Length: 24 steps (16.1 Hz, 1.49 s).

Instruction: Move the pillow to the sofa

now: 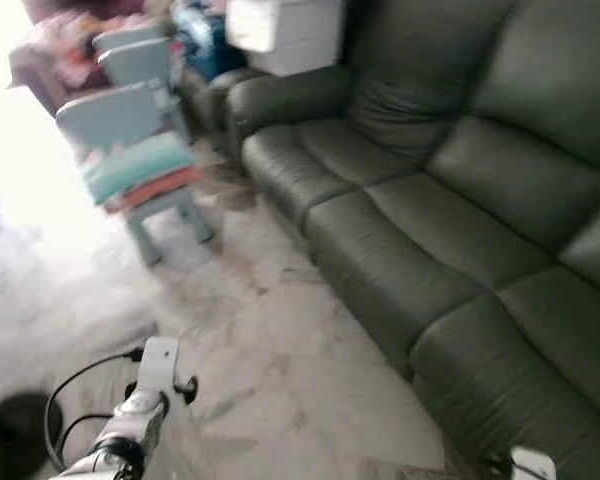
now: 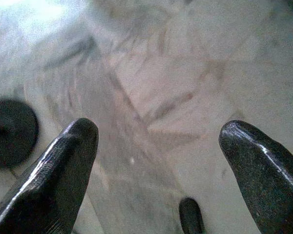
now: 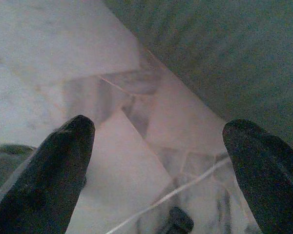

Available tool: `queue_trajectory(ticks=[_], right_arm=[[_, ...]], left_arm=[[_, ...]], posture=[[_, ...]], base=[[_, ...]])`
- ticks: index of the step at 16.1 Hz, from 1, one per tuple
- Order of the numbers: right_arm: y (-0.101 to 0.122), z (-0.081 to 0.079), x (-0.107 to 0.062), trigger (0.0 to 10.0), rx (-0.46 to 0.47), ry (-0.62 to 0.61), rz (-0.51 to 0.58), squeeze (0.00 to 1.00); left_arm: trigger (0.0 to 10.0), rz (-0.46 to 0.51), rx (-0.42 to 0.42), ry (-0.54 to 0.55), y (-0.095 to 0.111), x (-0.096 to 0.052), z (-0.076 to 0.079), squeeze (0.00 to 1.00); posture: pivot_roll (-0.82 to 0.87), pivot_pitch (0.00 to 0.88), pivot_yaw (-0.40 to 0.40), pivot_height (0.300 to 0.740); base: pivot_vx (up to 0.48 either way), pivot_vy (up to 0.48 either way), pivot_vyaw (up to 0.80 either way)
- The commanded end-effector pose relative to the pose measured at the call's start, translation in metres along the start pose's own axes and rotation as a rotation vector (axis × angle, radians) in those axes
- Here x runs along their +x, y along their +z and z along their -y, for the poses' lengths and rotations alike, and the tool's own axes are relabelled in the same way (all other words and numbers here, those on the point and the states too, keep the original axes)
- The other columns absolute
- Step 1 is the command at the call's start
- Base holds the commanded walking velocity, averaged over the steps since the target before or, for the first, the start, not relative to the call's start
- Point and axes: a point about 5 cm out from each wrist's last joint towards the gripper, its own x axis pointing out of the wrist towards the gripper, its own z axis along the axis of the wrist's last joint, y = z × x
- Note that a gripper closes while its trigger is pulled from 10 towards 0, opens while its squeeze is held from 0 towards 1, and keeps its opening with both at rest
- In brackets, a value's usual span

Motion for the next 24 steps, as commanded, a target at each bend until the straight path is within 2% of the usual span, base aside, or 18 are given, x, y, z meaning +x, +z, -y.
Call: queue_trajectory(ticks=[1, 6, 8, 11, 16, 18, 21, 24], right_arm=[[-0.005, -0.008, 0.0, 10.0, 0.003, 0.031, -0.027, 0.0], [-0.009, -0.002, -0.001, 10.0, -0.016, 0.027, -0.046, 0.0], [-0.006, -0.003, -0.001, 10.0, -0.046, 0.041, -0.041, 0.0], [0.001, -0.006, 0.001, 10.0, -0.051, 0.052, -0.028, 0.0], [0.019, -0.022, 0.004, 10.0, -0.075, 0.089, 0.013, 0.0], [0.031, -0.033, 0.005, 10.0, -0.082, 0.111, 0.039, 0.0], [0.046, -0.054, 0.006, 10.0, -0.116, 0.161, 0.078, 0.0], [0.056, -0.068, 0.005, 10.0, -0.136, 0.189, 0.108, 0.0]], left_arm=[[10.0, -0.029, -0.023, 0.07, -0.008, -0.002, -0.016, 0.0], [10.0, 0.015, -0.113, 0.151, -0.009, -0.004, -0.029, 0.0], [10.0, -0.001, -0.041, 0.152, -0.012, -0.005, -0.029, 0.0], [10.0, -0.021, -0.055, 0.138, -0.019, -0.005, -0.028, 0.0], [10.0, -0.03, -0.05, 0.123, -0.026, -0.007, -0.029, 0.0], [10.0, -0.005, -0.081, 0.121, -0.024, -0.007, -0.03, 0.0], [10.0, 0.014, -0.118, 0.08, -0.019, -0.005, -0.023, 0.0], [10.0, -0.019, -0.106, 0.058, -0.029, -0.006, -0.018, 0.0]], posture=[[-0.1, 0.012, 0.025, 0.74], [-0.1, 0.014, 0.012, 0.74], [-0.09, 0.013, 0.005, 0.74], [-0.08, 0.011, 0.001, 0.74], [-0.06, 0.018, -0.006, 0.74], [-0.05, 0.024, -0.001, 0.74], [-0.04, 0.038, -0.01, 0.74], [-0.05, 0.05, -0.009, 0.74]], base=[[0.0, 0.0, 0.0], [0.0, 0.0, 0.0], [0.0, 0.0, 0.0], [0.0, 0.0, 0.34], [0.0, 0.0, 0.77], [0.0, 0.0, 0.0], [0.0, 0.0, 0.0], [0.0, 0.0, 0.0]])
